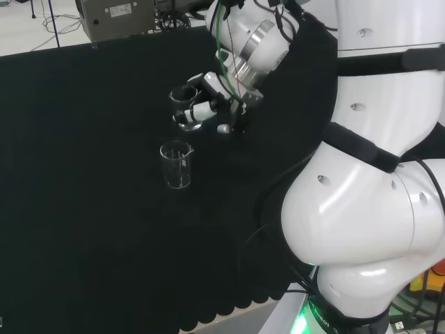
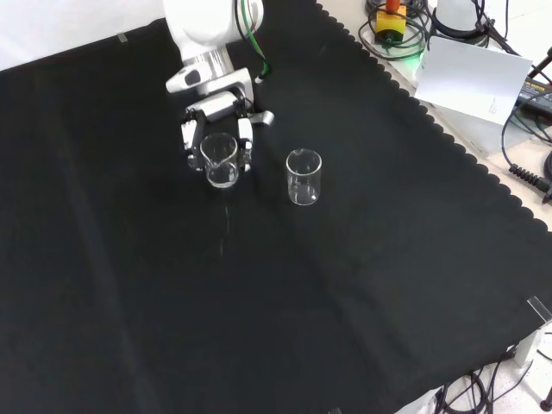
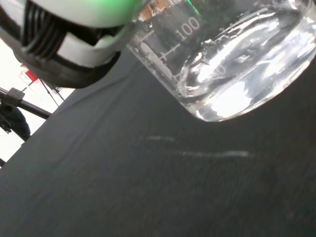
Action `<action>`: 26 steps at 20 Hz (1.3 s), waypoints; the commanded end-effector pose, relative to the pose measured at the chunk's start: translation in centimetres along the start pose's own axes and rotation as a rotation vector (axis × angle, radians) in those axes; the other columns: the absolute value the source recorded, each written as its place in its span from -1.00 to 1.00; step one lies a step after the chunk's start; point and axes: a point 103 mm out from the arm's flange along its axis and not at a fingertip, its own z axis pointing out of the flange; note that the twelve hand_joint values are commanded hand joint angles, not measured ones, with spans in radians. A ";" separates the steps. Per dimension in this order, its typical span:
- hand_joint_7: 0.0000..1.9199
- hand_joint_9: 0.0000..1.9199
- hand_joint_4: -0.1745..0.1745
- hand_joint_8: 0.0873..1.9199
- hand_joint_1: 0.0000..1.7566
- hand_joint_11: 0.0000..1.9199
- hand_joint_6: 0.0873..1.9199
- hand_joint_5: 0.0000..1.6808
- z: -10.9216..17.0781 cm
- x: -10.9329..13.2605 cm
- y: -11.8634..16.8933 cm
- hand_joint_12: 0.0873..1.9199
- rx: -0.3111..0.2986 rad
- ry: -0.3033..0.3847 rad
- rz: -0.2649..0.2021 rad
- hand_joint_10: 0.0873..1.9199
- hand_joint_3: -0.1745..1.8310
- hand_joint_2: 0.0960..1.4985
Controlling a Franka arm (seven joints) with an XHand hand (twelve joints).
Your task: Pick up the beaker on the right.
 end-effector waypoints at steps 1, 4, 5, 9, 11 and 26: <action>0.36 0.67 -1.00 -0.47 0.63 0.41 -0.66 0.63 -3.9 -0.5 -1.3 -0.37 0.034 -0.079 -0.021 -1.00 -0.32 -0.18; 0.38 0.69 -1.00 -0.50 0.63 0.43 -0.69 0.65 -6.4 -1.0 -2.9 -0.38 0.065 -0.079 -0.023 -1.00 -0.25 -0.23; 0.38 0.69 -1.00 -0.50 0.63 0.43 -0.69 0.65 -7.0 -1.0 -3.3 -0.38 0.078 -0.089 -0.019 -1.00 -0.25 -0.24; 0.39 0.69 -1.00 -0.50 0.63 0.44 -0.69 0.66 -7.6 0.0 -3.9 -0.38 0.142 -0.134 -0.005 -1.00 -0.24 -0.25; 0.40 0.69 -1.00 -0.50 0.64 0.46 -0.69 0.67 -8.1 0.4 -4.5 -0.39 0.165 -0.144 0.003 -1.00 -0.20 -0.28; 0.60 0.86 -1.00 -0.87 0.52 0.52 -0.80 0.74 -11.2 4.0 -10.0 -0.45 0.293 -0.224 0.009 -1.00 -0.17 -0.30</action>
